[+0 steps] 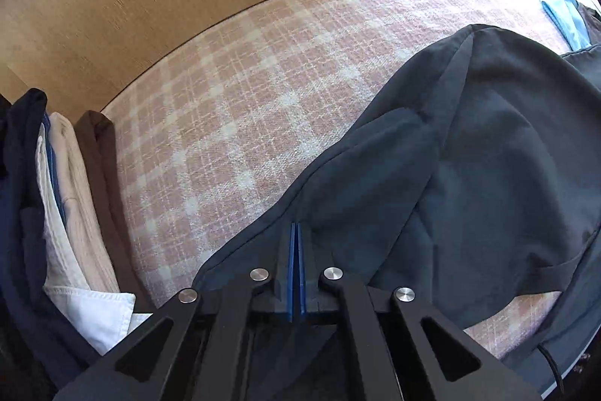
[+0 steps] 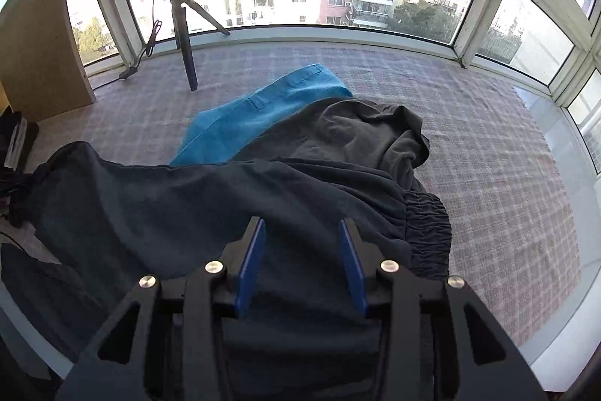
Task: Fold clothes
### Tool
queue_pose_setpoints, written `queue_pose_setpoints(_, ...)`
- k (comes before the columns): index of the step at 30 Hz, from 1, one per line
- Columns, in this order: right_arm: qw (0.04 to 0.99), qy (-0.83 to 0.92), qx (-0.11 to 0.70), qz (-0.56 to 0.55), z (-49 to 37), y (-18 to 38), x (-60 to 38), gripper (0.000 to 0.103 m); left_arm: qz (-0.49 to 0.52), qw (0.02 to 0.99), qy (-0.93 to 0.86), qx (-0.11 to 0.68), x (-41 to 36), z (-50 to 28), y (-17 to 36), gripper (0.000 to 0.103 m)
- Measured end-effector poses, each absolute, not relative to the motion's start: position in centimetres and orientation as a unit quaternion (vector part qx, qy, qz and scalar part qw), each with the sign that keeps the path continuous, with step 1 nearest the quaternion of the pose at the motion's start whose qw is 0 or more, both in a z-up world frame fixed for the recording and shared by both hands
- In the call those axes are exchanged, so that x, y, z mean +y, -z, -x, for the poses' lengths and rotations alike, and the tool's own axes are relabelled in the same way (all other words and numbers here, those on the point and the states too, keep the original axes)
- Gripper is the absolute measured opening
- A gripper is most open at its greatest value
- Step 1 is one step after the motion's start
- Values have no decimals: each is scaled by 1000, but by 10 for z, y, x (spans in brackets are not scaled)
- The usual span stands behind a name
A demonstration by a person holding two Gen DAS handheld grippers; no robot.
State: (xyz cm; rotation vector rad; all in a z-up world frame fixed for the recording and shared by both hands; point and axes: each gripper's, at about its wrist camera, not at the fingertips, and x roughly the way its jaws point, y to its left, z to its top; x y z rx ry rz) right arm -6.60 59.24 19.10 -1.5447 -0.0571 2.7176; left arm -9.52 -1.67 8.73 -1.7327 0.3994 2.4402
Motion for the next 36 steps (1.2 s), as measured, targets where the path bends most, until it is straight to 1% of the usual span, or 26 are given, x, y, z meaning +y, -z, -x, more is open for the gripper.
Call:
queue_pose_setpoints(3,-33,-875,-34,482,76,-201,560,40,555,62,-822,115,-21,63,-107,1)
queue_pose_setpoints(5,-84,-874,-44,477,84,-206,527,40,543,63,-831,103,-24,41,-119,1)
queue_pose_setpoints(8,-180,-862,-88,465,97,-205,453,40,524,64,-845,85,-29,8,-139,1)
queue_pose_setpoints(10,-254,-839,-124,464,102,-196,394,40,536,80,-839,46,-30,-33,-134,10)
queue_pose_setpoints(11,-281,-826,-152,464,99,-186,362,40,546,75,-833,41,-30,-53,-127,20)
queue_pose_setpoints(12,-307,-812,-180,463,95,-176,331,40,557,69,-827,38,-30,-73,-121,24)
queue_pose_setpoints(14,-360,-781,-219,461,82,-158,280,40,571,38,-820,23,-42,-97,-112,24)
queue_pose_setpoints(17,-417,-739,-277,451,59,-132,220,40,562,-5,-826,-53,-70,-107,-113,23)
queue_pose_setpoints(20,-439,-710,-318,449,43,-109,193,40,537,-24,-830,-150,-88,-94,-116,27)
queue_pose_setpoints(22,-426,-713,-340,442,39,-100,189,40,537,-41,-830,-147,-81,-86,-113,35)
queue_pose_setpoints(24,-417,-719,-328,449,45,-100,199,40,537,-57,-830,-139,-72,-77,-111,50)
queue_pose_setpoints(27,-398,-736,-315,448,56,-108,224,40,543,-89,-825,-128,-72,-76,-104,52)
queue_pose_setpoints(30,-380,-744,-312,452,68,-114,248,41,551,-113,-812,-159,-94,-84,-91,55)
queue_pose_setpoints(34,-354,-750,-327,454,84,-109,262,45,564,-111,-796,-189,-105,-86,-73,54)
queue_pose_setpoints(35,-349,-750,-327,457,89,-106,265,45,560,-111,-798,-190,-106,-84,-75,50)
queue_pose_setpoints(36,-347,-749,-321,464,95,-105,268,45,557,-111,-801,-191,-107,-82,-77,36)
